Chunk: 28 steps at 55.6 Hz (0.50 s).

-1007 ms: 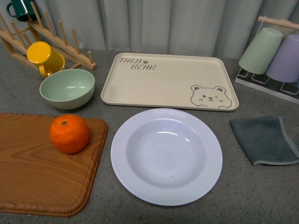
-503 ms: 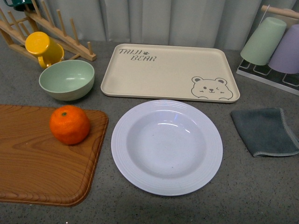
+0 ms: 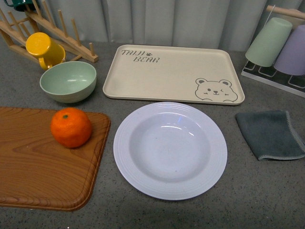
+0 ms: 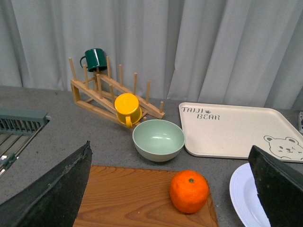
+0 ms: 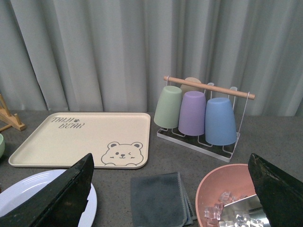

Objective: Place orange and plate with both arms

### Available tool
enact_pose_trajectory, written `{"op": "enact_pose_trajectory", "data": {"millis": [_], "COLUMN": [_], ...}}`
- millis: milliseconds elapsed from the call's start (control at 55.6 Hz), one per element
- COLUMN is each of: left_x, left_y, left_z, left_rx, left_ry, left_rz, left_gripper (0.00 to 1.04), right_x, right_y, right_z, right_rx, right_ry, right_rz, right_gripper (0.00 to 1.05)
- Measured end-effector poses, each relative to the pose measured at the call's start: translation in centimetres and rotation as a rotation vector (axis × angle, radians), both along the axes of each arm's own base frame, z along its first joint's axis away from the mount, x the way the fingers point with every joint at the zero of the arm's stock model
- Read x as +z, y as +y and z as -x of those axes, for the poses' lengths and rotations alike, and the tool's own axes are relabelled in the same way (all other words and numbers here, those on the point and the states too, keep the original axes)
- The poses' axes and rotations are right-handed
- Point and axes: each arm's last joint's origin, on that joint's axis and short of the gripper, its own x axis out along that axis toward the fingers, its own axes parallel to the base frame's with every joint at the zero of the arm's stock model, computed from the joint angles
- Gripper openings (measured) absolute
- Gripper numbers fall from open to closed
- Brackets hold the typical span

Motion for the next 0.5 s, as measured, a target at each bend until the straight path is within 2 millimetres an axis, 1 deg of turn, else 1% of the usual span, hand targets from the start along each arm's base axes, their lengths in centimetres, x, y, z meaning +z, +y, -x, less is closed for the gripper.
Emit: {"op": "enact_pose_trajectory", "data": {"millis": [503], "left_x": [0.0], "left_y": [0.0], "left_z": [0.0], "left_rx": [0.0], "left_ry": [0.0], "left_rz": [0.0], "left_gripper": [0.98], "right_x": [0.0], "right_y": [0.0], "right_z": [0.0], "right_rx": [0.0], "right_ry": [0.0], "right_rz": [0.0], "right_gripper": [0.96]}}
